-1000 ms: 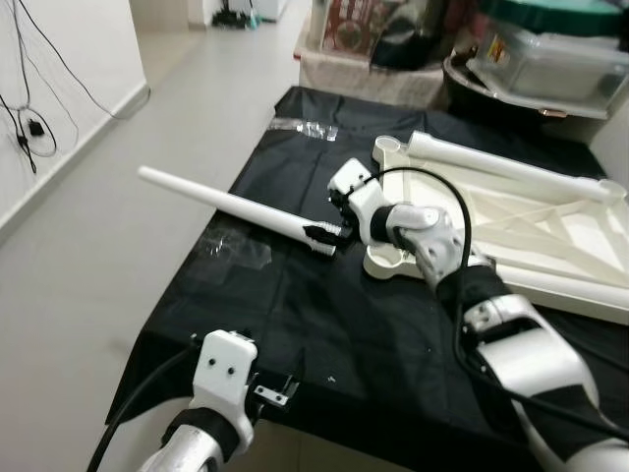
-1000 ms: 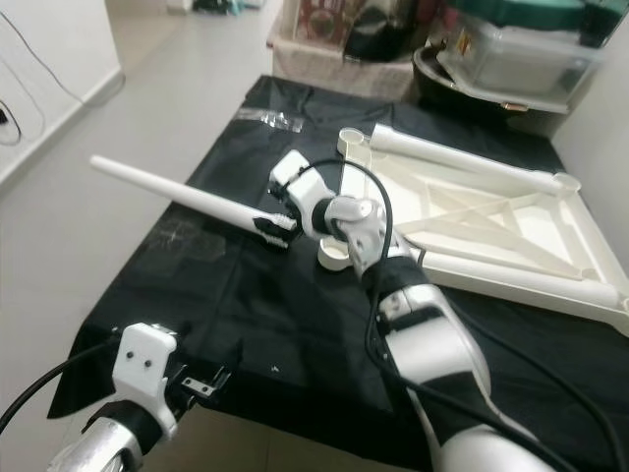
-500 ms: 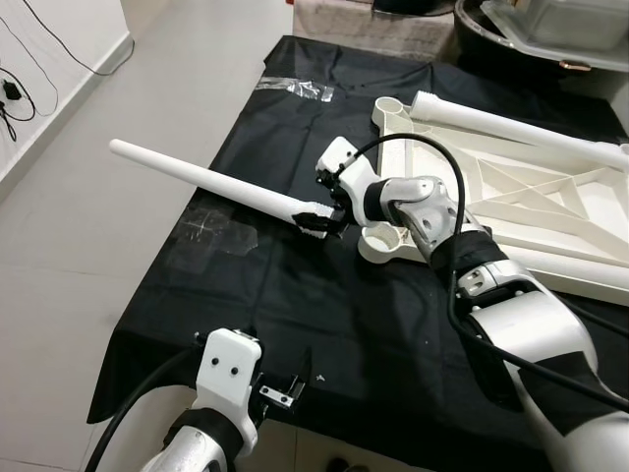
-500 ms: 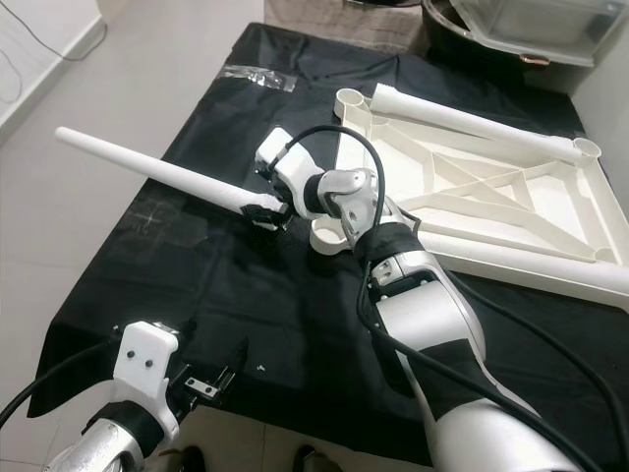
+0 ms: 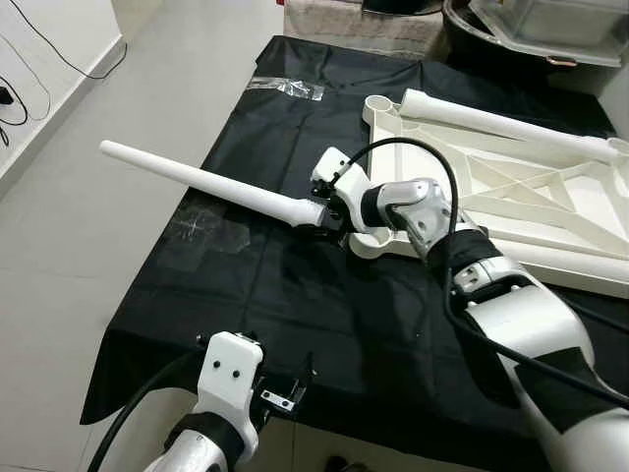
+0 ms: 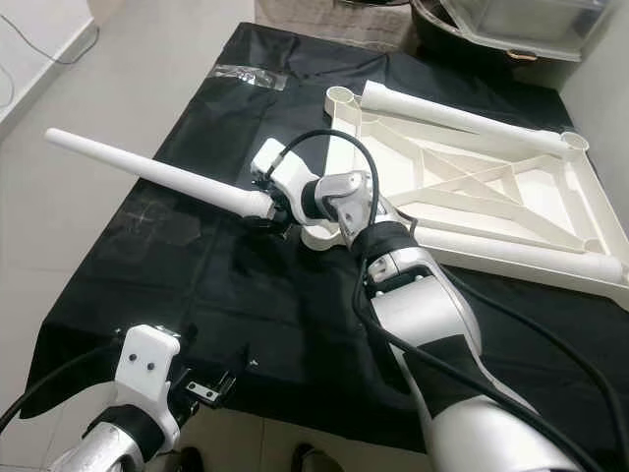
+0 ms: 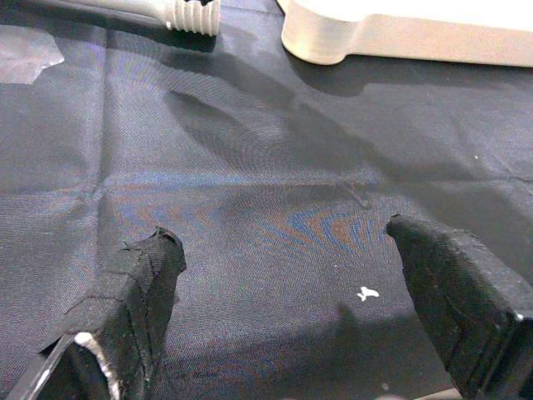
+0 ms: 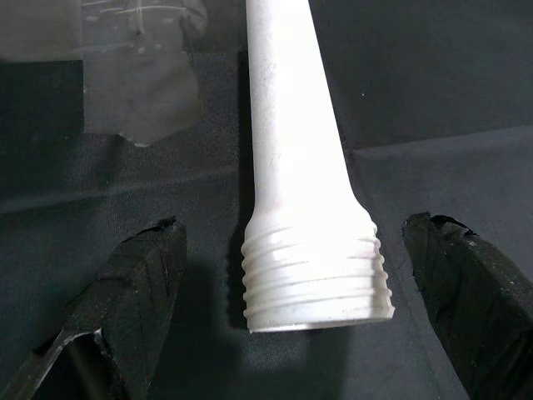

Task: Building children table

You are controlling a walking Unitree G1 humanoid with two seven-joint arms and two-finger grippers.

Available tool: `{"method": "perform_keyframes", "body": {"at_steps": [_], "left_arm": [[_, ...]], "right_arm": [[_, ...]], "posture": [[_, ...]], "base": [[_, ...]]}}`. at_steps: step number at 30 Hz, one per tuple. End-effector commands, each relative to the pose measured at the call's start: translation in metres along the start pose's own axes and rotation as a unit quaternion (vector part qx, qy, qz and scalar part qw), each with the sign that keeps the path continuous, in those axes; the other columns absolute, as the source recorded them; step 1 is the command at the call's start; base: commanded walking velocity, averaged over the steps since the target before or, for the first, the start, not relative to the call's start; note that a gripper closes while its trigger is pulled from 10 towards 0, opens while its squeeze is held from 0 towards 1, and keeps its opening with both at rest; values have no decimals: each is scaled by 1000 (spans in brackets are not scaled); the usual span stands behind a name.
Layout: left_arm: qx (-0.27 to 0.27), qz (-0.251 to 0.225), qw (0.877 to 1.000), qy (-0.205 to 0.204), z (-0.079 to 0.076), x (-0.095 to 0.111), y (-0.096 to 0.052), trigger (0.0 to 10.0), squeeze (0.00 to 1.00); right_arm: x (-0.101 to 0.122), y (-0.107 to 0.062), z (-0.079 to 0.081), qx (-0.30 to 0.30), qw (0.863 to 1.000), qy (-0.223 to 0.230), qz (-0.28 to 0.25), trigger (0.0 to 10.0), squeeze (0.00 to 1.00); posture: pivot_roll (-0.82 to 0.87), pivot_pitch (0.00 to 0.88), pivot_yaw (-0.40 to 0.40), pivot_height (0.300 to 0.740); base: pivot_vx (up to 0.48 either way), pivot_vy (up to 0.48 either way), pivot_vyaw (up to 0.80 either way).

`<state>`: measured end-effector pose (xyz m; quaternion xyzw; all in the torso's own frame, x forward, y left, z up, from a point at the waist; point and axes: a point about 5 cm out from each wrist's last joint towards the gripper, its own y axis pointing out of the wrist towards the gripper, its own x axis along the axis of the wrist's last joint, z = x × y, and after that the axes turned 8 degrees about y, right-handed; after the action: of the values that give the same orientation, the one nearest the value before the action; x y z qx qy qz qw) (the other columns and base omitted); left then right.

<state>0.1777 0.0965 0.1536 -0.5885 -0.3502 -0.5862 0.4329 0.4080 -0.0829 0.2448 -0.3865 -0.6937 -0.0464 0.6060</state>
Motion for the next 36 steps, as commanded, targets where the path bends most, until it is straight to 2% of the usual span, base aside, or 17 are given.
{"method": "perform_keyframes", "body": {"at_steps": [1, 16, 36], "left_arm": [[-9, 6, 1000, -4, -4, -1, -3, 10000, 0], [-11, 6, 1000, -5, -5, 0, -2, 10000, 0], [-9, 2, 1000, -10, -10, 2, -1, 10000, 0]], "right_arm": [[0, 2, 2, 0, 1000, -10, 11, 10000, 0], [-7, 12, 10, -4, 999, -25, 35, 10000, 0], [-6, 23, 20, -19, 999, -29, 40, 10000, 0]], "posture": [[76, 249, -139, 740], [73, 261, -146, 740], [58, 274, -163, 740]], "base": [[0, 0, 0], [0, 0, 0], [0, 0, 0]]}}
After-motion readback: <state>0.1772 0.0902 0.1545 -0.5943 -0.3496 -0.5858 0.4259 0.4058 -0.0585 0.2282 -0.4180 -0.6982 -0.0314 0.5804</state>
